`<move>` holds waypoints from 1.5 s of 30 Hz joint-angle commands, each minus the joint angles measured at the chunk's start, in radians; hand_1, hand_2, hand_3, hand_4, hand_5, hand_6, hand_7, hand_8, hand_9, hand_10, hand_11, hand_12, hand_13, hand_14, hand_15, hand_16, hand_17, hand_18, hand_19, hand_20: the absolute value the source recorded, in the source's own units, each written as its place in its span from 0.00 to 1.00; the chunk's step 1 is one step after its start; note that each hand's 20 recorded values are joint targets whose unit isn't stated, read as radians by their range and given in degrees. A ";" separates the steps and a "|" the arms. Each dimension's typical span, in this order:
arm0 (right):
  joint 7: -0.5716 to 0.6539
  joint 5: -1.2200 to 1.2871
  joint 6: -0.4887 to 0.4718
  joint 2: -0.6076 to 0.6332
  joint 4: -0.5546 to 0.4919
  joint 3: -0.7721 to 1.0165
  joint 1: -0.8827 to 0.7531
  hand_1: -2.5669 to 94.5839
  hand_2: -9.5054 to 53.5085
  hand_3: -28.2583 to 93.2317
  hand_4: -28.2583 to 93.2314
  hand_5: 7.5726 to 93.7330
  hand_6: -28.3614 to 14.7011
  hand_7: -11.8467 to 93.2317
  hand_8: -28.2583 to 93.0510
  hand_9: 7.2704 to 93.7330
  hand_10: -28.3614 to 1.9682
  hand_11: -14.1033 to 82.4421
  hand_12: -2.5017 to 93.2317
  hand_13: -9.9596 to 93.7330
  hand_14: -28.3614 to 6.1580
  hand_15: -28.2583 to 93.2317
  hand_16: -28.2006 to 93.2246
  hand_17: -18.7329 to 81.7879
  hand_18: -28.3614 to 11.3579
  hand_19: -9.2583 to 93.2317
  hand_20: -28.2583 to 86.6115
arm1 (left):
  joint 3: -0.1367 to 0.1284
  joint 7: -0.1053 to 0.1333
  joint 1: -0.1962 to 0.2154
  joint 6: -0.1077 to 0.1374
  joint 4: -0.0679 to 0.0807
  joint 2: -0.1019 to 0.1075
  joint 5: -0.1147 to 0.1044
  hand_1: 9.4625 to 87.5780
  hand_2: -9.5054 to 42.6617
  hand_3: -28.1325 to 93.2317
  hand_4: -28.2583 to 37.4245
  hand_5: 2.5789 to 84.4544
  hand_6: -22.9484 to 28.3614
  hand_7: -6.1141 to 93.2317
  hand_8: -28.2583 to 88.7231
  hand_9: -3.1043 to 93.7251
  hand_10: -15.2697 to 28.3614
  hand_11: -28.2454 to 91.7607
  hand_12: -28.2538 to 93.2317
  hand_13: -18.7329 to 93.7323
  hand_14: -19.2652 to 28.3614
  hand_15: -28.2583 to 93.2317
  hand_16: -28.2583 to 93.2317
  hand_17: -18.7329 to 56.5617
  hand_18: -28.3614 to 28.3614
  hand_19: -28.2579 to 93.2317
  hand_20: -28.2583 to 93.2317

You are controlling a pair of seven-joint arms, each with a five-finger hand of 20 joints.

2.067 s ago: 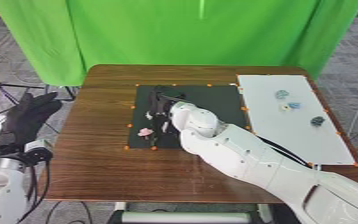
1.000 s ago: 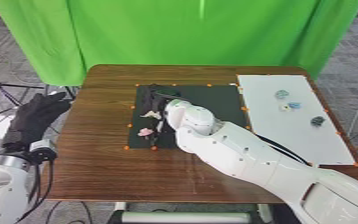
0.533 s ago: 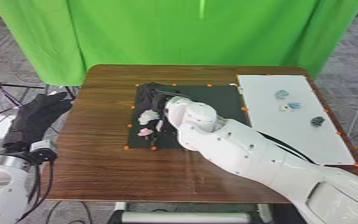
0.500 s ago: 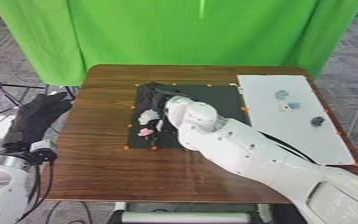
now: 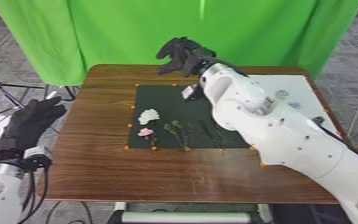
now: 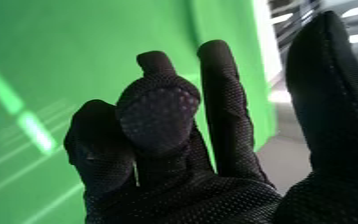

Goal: Arrange flowers

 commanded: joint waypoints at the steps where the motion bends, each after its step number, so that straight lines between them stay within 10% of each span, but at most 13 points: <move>1: 0.093 -0.025 -0.020 0.319 -0.060 0.328 -0.196 0.33 0.00 0.73 0.10 0.49 0.64 0.20 0.19 0.50 0.34 0.21 0.22 0.89 0.70 0.75 0.48 0.75 0.33 1.00 0.72 | -0.011 0.000 0.032 0.005 -0.007 -0.021 -0.002 0.18 0.11 0.76 0.09 0.55 0.53 0.19 0.19 0.52 0.67 0.42 0.35 0.48 0.78 0.34 0.26 0.30 0.71 0.26 0.35; 14: 0.221 -0.141 -0.012 0.438 -0.134 0.813 -0.760 0.25 0.00 0.69 0.10 0.40 0.58 0.15 0.21 0.41 0.25 0.20 0.22 0.84 0.59 0.76 0.47 0.70 0.25 1.00 0.69 | -0.015 -0.011 0.036 -0.013 -0.008 -0.029 0.006 0.18 0.11 0.76 0.09 0.55 0.52 0.19 0.19 0.52 0.67 0.42 0.35 0.48 0.77 0.34 0.26 0.30 0.71 0.26 0.35; 45: 0.307 -0.102 -0.101 0.366 0.010 0.803 -0.877 0.36 0.00 0.73 0.12 0.52 0.64 0.21 0.19 0.62 0.36 0.27 0.26 0.87 0.61 0.79 0.46 0.72 0.24 1.00 0.72 | -0.011 -0.017 0.047 -0.026 -0.016 -0.046 0.009 0.18 0.11 0.76 0.09 0.55 0.52 0.20 0.19 0.52 0.67 0.42 0.35 0.48 0.78 0.35 0.26 0.30 0.71 0.26 0.35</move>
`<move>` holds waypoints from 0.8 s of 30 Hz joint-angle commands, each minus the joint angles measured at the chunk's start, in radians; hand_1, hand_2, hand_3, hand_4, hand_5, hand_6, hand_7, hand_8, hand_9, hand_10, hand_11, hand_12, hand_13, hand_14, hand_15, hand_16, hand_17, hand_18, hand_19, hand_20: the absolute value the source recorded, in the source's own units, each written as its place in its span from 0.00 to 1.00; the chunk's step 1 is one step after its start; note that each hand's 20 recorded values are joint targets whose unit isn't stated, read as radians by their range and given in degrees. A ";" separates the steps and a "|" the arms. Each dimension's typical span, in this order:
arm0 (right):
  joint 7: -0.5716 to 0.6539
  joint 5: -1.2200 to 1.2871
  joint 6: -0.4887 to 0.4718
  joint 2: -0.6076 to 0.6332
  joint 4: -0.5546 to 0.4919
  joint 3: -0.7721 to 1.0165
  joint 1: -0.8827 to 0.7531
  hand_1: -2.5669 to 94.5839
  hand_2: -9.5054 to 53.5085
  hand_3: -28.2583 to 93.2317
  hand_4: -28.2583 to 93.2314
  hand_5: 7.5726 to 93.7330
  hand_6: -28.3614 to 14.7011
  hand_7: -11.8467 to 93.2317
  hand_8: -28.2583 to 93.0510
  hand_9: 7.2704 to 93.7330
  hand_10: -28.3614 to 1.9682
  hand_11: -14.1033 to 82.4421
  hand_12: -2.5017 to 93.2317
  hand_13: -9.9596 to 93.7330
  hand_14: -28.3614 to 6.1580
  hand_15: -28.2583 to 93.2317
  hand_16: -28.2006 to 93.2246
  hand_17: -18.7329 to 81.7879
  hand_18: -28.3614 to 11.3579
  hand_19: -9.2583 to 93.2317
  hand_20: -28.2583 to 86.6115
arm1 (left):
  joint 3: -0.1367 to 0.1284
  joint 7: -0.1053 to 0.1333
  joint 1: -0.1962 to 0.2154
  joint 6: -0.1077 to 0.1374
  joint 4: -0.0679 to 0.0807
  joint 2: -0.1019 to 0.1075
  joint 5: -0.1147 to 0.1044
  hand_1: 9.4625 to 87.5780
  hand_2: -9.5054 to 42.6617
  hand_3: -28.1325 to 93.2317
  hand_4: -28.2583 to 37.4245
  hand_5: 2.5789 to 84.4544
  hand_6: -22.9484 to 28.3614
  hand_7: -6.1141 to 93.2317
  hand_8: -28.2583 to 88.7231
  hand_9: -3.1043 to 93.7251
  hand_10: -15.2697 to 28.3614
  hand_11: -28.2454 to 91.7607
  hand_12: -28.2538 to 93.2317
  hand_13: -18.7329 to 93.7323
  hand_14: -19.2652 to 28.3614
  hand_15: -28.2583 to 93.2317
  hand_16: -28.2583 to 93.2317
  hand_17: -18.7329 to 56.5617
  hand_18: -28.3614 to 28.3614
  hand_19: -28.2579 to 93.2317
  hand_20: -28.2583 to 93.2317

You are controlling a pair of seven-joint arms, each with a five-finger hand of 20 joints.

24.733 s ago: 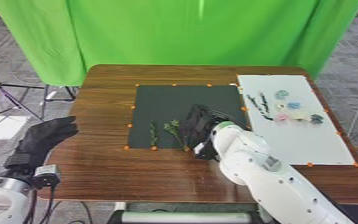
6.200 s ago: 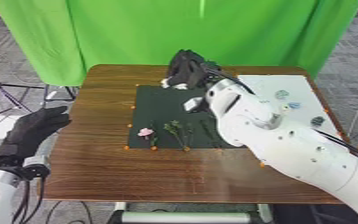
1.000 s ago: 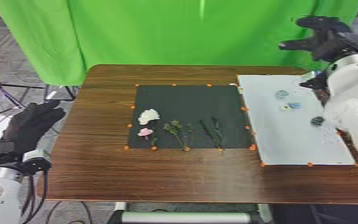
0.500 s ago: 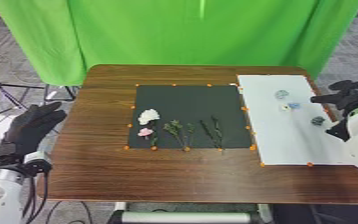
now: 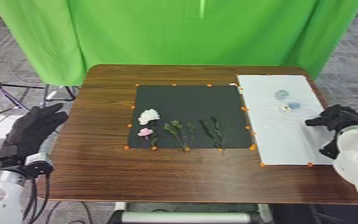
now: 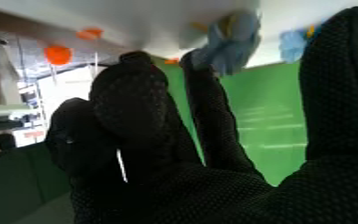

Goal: Arrange flowers

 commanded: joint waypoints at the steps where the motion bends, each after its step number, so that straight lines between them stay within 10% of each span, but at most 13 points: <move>1: 0.015 0.031 0.032 0.000 -0.005 -0.027 -0.018 0.39 0.00 0.73 0.12 0.54 0.65 0.22 0.19 0.64 0.37 0.28 0.27 0.88 0.62 0.79 0.46 0.73 0.25 1.00 0.72 | -0.007 -0.004 0.022 -0.004 -0.012 -0.013 0.002 0.18 0.11 0.76 0.09 0.55 0.52 0.20 0.19 0.52 0.68 0.42 0.35 0.48 0.78 0.35 0.26 0.30 0.71 0.26 0.35; 10: -0.008 0.002 0.260 0.029 0.008 -0.113 0.035 0.63 0.00 0.69 0.09 0.82 0.68 0.31 0.33 0.92 0.55 0.33 0.38 0.95 0.72 0.79 0.47 0.80 0.31 1.00 0.77 | -0.012 -0.006 0.021 0.001 -0.013 -0.011 0.001 0.18 0.11 0.76 0.08 0.55 0.52 0.19 0.19 0.52 0.67 0.42 0.35 0.48 0.78 0.34 0.26 0.30 0.71 0.26 0.35; 17: -0.045 0.000 0.229 0.089 -0.096 -0.219 0.210 0.64 0.00 0.69 0.08 0.84 0.68 0.32 0.32 0.94 0.56 0.34 0.39 0.95 0.72 0.79 0.48 0.81 0.31 1.00 0.77 | -0.027 -0.005 0.040 0.011 -0.021 -0.013 -0.007 0.18 0.12 0.76 0.09 0.55 0.53 0.19 0.19 0.52 0.67 0.42 0.35 0.48 0.78 0.34 0.27 0.30 0.71 0.26 0.35; 24: -0.168 0.113 0.140 0.046 -0.122 -0.686 0.725 0.64 0.00 0.69 0.08 0.86 0.69 0.31 0.32 0.95 0.56 0.33 0.39 0.95 0.73 0.79 0.48 0.81 0.32 1.00 0.78 | -0.023 -0.007 0.032 0.005 -0.019 -0.007 -0.007 0.18 0.12 0.76 0.09 0.55 0.53 0.19 0.19 0.52 0.67 0.42 0.35 0.48 0.77 0.35 0.27 0.30 0.71 0.26 0.35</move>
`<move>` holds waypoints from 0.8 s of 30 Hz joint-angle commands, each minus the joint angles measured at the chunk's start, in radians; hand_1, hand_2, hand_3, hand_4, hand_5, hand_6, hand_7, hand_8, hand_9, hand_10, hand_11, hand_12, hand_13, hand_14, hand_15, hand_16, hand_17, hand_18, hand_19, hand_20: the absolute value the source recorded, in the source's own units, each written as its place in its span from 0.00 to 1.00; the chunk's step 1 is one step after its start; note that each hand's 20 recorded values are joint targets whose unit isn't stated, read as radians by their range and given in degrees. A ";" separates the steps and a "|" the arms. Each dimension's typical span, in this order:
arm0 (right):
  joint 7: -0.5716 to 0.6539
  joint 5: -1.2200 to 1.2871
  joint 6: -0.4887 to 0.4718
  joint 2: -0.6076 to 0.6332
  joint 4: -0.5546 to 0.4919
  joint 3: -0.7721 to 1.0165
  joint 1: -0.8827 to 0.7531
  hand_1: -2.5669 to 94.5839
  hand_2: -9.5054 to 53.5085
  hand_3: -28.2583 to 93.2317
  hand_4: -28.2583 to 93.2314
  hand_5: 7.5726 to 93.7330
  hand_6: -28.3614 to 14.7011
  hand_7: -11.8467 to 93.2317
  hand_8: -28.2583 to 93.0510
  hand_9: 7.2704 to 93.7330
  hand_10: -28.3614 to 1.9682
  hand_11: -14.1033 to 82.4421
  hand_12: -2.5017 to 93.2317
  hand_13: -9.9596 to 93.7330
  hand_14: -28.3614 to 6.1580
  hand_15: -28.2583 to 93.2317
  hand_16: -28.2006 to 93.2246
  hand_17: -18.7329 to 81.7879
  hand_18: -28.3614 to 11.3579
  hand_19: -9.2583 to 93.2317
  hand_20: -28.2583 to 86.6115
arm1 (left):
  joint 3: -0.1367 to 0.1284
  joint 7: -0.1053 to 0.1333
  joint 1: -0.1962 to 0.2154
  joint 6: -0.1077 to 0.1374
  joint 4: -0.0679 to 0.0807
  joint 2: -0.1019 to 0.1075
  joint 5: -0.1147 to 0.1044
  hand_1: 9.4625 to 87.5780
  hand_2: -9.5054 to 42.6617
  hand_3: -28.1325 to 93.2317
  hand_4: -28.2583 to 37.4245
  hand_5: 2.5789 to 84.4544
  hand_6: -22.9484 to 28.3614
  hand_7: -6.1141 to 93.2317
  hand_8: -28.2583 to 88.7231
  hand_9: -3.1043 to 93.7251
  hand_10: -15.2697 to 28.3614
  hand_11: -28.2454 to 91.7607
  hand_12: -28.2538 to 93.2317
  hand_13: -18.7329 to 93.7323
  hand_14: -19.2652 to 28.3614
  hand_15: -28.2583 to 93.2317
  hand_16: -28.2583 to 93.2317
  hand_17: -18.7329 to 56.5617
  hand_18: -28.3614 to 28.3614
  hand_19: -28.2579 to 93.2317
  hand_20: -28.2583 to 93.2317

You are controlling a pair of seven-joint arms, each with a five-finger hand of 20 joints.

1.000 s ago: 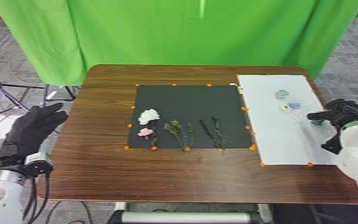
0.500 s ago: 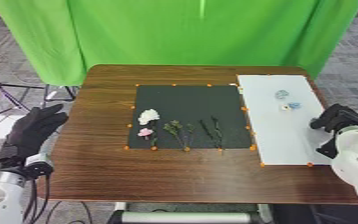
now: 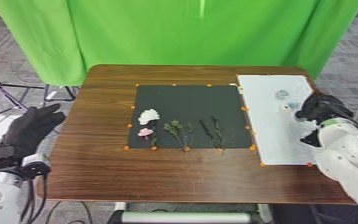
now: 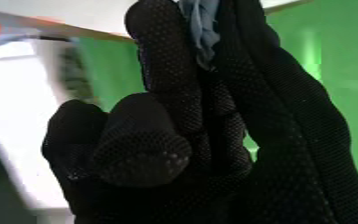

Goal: Arrange flowers

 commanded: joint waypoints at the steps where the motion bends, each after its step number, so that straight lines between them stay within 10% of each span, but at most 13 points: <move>1: -0.153 0.099 -0.093 -0.076 -0.044 -0.452 0.616 0.64 0.00 0.69 0.08 0.86 0.69 0.31 0.32 0.95 0.56 0.32 0.39 0.95 0.74 0.79 0.48 0.81 0.32 1.00 0.78 | 0.003 -0.008 0.006 0.002 -0.003 0.000 -0.005 0.18 0.12 0.76 0.09 0.55 0.53 0.19 0.19 0.52 0.67 0.42 0.35 0.48 0.78 0.35 0.27 0.30 0.71 0.26 0.35; 14: -0.246 0.242 -0.249 -0.370 0.068 -0.694 0.833 0.64 0.00 0.69 0.08 0.86 0.71 0.31 0.31 0.95 0.56 0.30 0.39 0.95 0.74 0.79 0.49 0.81 0.33 1.00 0.78 | 0.034 -0.017 -0.040 -0.007 0.013 0.017 -0.010 0.18 0.12 0.76 0.09 0.55 0.53 0.19 0.19 0.52 0.67 0.42 0.35 0.48 0.77 0.35 0.27 0.30 0.71 0.26 0.35; 24: -0.226 0.257 -0.293 -0.445 0.122 -0.710 0.793 0.64 0.00 0.69 0.08 0.86 0.71 0.31 0.31 0.94 0.57 0.28 0.39 0.95 0.75 0.79 0.49 0.81 0.33 1.00 0.78 | 0.047 -0.062 -0.083 -0.073 0.035 0.025 0.003 0.18 0.12 0.75 0.08 0.54 0.53 0.19 0.19 0.51 0.67 0.41 0.35 0.47 0.78 0.34 0.27 0.29 0.72 0.27 0.36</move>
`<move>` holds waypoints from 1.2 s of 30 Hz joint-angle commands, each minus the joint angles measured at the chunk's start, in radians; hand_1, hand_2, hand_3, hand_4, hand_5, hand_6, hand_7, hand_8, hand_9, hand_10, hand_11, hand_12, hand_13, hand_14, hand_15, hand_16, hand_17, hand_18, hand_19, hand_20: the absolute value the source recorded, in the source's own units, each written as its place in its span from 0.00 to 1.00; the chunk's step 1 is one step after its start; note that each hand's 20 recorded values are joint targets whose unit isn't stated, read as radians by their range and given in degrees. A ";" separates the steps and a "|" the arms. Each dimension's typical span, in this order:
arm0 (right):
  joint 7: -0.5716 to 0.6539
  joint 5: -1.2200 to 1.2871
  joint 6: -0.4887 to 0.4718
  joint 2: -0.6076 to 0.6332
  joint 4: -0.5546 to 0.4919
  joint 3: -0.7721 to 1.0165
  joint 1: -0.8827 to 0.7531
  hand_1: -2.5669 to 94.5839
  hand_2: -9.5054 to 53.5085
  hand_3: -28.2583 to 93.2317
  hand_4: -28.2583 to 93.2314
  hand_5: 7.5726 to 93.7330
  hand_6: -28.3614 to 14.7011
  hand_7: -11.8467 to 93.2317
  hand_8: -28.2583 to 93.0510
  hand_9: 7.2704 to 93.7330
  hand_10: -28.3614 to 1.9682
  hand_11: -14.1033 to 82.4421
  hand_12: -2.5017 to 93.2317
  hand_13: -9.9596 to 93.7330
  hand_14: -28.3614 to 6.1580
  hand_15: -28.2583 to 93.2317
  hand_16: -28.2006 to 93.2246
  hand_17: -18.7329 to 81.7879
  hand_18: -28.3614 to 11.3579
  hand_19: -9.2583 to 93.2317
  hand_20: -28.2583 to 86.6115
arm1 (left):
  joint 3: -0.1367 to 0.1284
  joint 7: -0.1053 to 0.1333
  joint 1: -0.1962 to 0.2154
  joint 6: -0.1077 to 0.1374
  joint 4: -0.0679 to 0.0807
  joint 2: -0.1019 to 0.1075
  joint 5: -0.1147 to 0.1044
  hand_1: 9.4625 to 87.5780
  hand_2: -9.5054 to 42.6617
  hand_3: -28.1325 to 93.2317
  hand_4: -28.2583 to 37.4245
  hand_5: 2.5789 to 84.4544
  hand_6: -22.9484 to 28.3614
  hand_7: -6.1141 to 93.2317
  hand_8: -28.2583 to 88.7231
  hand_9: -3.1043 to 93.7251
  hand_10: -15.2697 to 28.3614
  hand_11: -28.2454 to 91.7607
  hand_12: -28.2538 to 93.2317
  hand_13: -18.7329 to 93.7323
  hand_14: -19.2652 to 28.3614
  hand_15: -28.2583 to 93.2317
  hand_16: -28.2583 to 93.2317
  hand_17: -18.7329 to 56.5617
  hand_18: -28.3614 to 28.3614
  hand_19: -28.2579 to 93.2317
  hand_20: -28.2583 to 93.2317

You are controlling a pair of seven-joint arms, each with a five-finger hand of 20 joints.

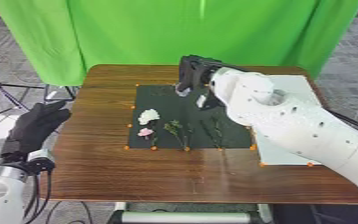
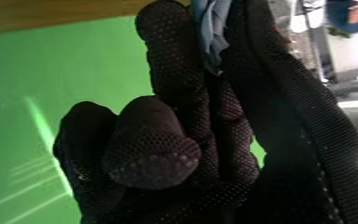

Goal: Arrange flowers

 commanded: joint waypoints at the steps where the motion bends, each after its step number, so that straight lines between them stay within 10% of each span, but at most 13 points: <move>1: 0.011 -0.005 -0.036 -0.049 0.025 -0.005 -0.034 0.64 0.00 0.69 0.08 0.86 0.71 0.31 0.31 0.94 0.57 0.28 0.39 0.95 0.75 0.79 0.49 0.81 0.33 1.00 0.78 | 0.008 -0.031 -0.023 -0.047 0.013 0.010 0.002 0.18 0.12 0.75 0.08 0.54 0.53 0.19 0.19 0.51 0.67 0.41 0.35 0.47 0.78 0.34 0.27 0.29 0.72 0.27 0.36; 36: 0.056 0.067 -0.208 -0.181 0.136 0.043 -0.100 0.63 0.00 0.69 0.08 0.84 0.72 0.30 0.32 0.91 0.56 0.27 0.37 0.93 0.72 0.78 0.49 0.79 0.33 1.00 0.78 | 0.023 -0.066 -0.058 -0.098 0.029 0.005 0.009 0.18 0.13 0.75 0.08 0.54 0.53 0.18 0.19 0.50 0.67 0.41 0.35 0.47 0.78 0.34 0.27 0.29 0.72 0.27 0.35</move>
